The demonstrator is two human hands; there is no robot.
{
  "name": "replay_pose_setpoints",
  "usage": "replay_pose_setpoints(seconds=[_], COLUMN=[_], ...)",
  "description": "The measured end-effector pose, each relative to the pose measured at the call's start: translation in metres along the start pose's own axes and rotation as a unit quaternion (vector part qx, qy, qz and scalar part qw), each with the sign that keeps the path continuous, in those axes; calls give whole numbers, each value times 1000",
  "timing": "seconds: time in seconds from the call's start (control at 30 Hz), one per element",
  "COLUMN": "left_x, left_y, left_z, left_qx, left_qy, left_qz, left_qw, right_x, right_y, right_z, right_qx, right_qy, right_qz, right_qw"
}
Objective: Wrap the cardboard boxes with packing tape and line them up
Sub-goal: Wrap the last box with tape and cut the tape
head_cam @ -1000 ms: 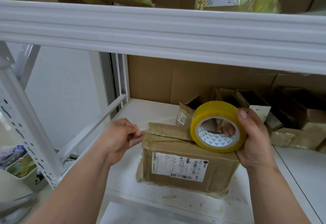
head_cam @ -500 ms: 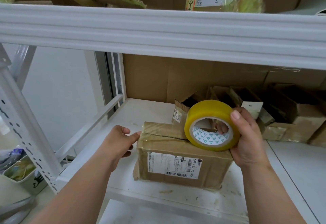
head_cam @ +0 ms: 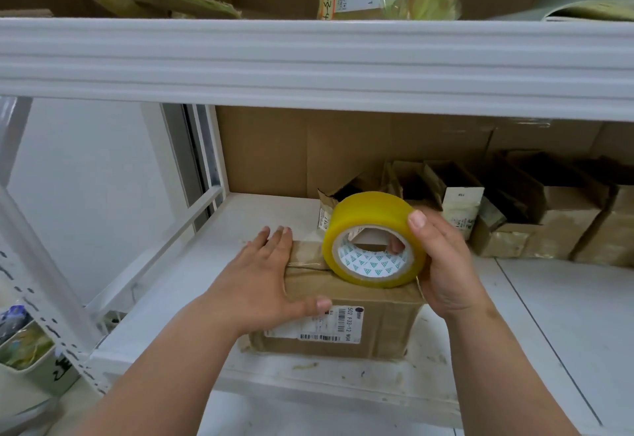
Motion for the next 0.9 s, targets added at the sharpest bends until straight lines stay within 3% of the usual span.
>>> replay_pose_setpoints(seconds=[0.17, 0.43, 0.9], left_x=[12, 29, 32], left_y=[-10, -22, -21], left_z=[-6, -6, -9], left_qx=[12, -2, -5], left_qy=[0, 11, -6], left_qz=[-31, 7, -1], left_qw=[999, 1000, 1000], right_x=[1, 14, -41], right_y=[-2, -9, -45], right_z=[-2, -7, -25], right_qx=[45, 42, 18], right_qy=[-53, -160, -134], right_qz=[71, 71, 139], right_qw=[995, 984, 981])
Point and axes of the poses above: each hand's wrist, its own z-axis away from the middle knuckle, its own x-axis out of the palm, y = z × x, the point moved 6 cm from there along -z, towards the middle knuckle, and after that the axes turned 10 degrees about -x, right-handed, at the moved point
